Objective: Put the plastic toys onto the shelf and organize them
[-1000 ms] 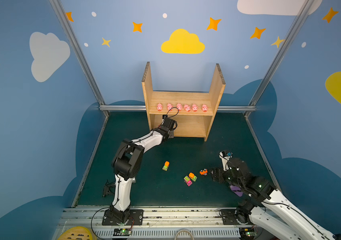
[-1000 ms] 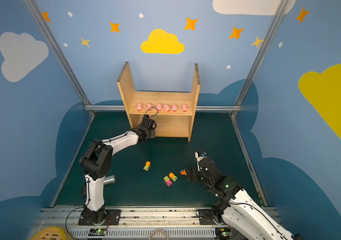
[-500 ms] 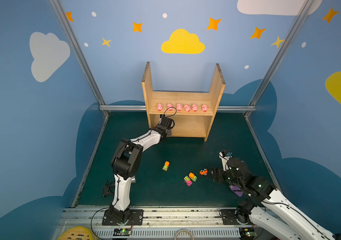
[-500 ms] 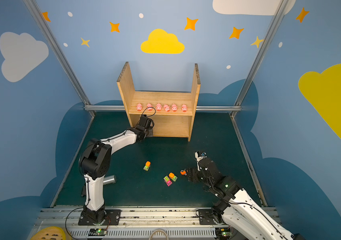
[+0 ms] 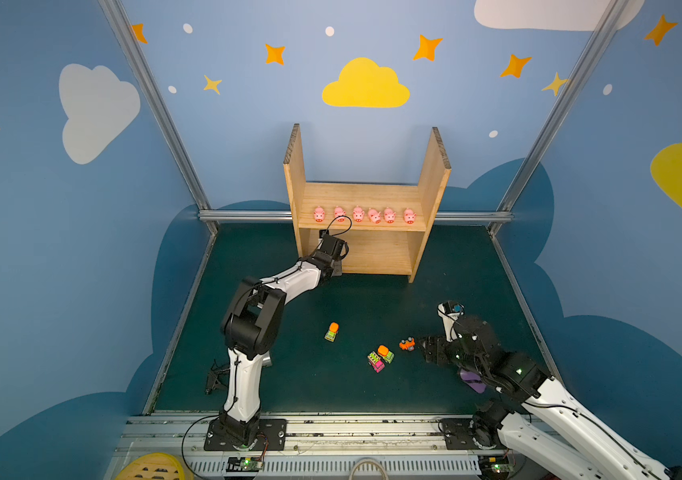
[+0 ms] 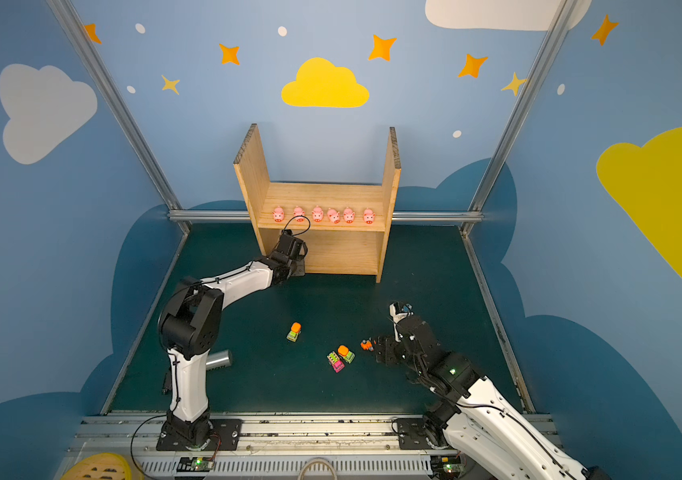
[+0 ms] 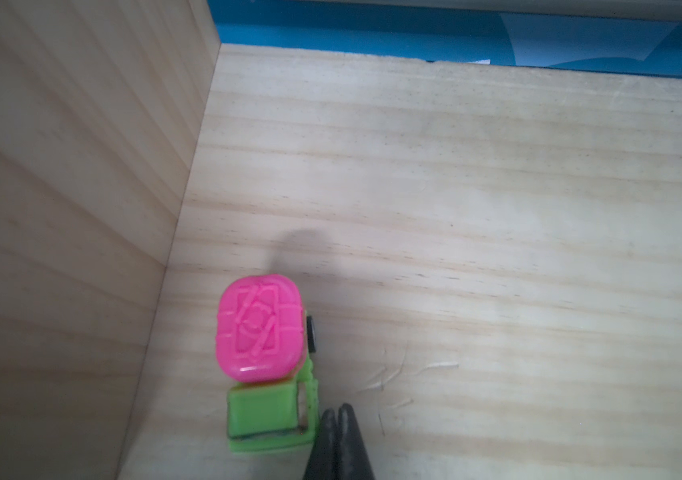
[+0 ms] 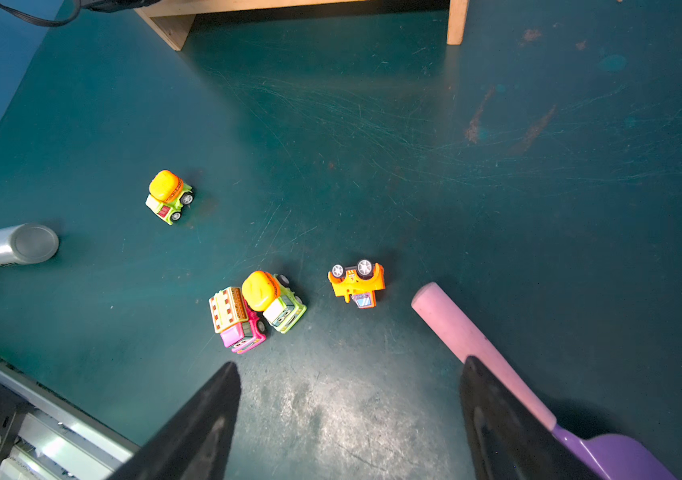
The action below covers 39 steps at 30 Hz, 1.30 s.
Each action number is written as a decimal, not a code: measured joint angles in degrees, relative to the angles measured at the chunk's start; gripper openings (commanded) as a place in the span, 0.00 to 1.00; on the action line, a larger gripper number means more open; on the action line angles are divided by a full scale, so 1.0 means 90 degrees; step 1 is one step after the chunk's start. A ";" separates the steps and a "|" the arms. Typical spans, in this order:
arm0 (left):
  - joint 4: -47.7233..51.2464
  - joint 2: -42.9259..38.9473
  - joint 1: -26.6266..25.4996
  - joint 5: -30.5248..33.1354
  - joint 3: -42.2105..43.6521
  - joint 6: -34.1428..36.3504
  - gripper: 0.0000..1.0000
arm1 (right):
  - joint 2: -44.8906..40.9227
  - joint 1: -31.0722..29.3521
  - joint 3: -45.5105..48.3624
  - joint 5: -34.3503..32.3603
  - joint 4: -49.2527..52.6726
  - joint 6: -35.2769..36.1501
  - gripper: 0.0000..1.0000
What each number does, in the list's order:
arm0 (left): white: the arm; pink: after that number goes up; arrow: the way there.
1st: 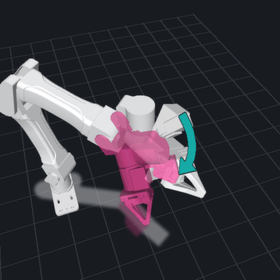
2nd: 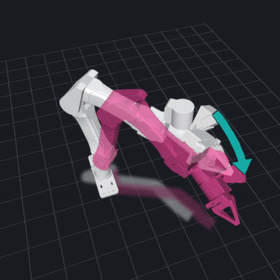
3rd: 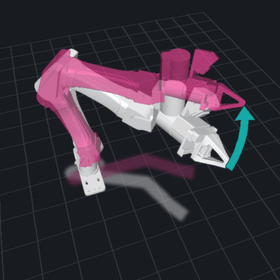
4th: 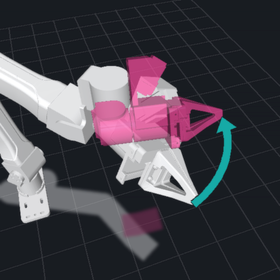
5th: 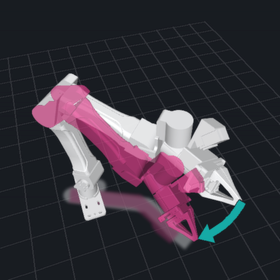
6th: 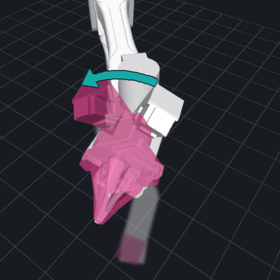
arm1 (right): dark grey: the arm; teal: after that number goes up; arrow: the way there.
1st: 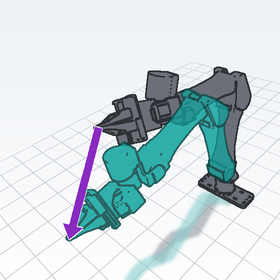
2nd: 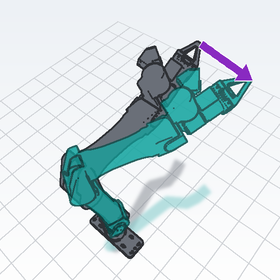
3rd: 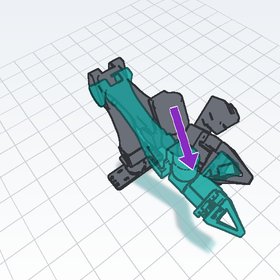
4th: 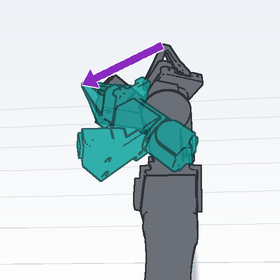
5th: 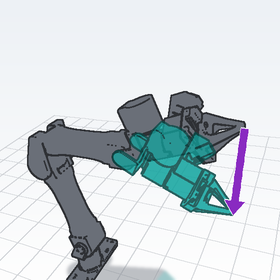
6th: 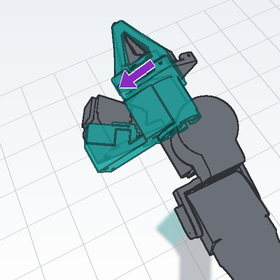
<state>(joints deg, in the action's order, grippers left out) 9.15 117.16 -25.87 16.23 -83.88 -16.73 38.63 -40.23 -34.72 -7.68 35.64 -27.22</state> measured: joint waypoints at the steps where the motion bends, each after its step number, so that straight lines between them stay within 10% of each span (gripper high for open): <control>1: 0.0002 -0.0002 0.0000 0.0002 0.0002 0.0000 0.05 | 0.0000 0.0002 0.0000 0.0000 0.0002 0.0000 0.81; 32: 0.0461 -0.1190 -0.0724 -0.0032 0.0687 -0.0294 0.10 | -0.0486 0.0002 0.0000 0.0053 0.0233 -0.0070 0.81; 39: 0.0741 -0.2251 -0.1137 0.0022 0.1666 -0.0588 0.32 | -0.0967 0.0000 0.0000 0.0104 0.0420 -0.0143 0.81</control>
<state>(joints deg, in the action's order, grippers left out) 15.81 96.90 -36.10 16.43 -68.88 -22.02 29.93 -40.23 -34.72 -6.74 39.42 -28.51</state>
